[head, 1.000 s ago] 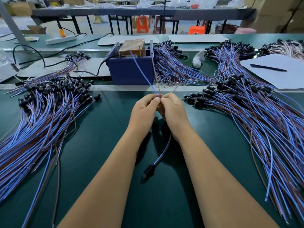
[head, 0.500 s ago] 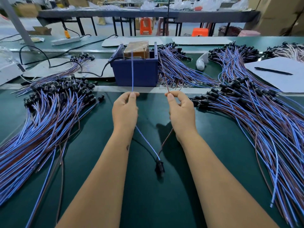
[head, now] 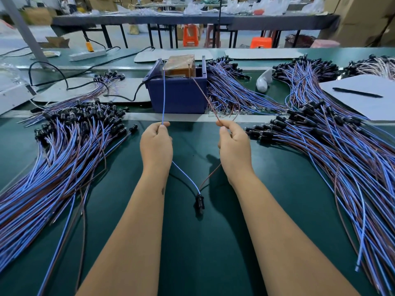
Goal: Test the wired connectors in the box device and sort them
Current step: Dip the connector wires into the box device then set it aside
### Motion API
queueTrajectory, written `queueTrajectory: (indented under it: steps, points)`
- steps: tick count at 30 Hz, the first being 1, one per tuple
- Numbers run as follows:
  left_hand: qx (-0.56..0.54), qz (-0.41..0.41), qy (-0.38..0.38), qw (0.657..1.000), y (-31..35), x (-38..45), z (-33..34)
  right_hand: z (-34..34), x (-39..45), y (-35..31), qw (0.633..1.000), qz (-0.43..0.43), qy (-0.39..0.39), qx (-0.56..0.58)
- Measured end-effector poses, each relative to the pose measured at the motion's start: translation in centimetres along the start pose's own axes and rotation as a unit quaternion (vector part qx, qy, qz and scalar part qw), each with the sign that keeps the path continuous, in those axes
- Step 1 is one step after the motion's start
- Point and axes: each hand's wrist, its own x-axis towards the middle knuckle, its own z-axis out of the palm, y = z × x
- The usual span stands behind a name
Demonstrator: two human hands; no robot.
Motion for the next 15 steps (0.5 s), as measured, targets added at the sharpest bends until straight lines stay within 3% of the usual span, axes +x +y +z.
queueTrajectory:
  steps: [9, 15]
  points:
    - [0.007, -0.009, 0.038, 0.999, -0.3, 0.1, -0.1, 0.8, 0.3, -0.2, 0.997, 0.002, 0.049, 0.062]
    - [0.020, -0.015, 0.041, 0.999, -0.4, 0.3, 0.0, 1.5, 0.4, 0.5, 1.000, -0.002, 0.022, 0.002]
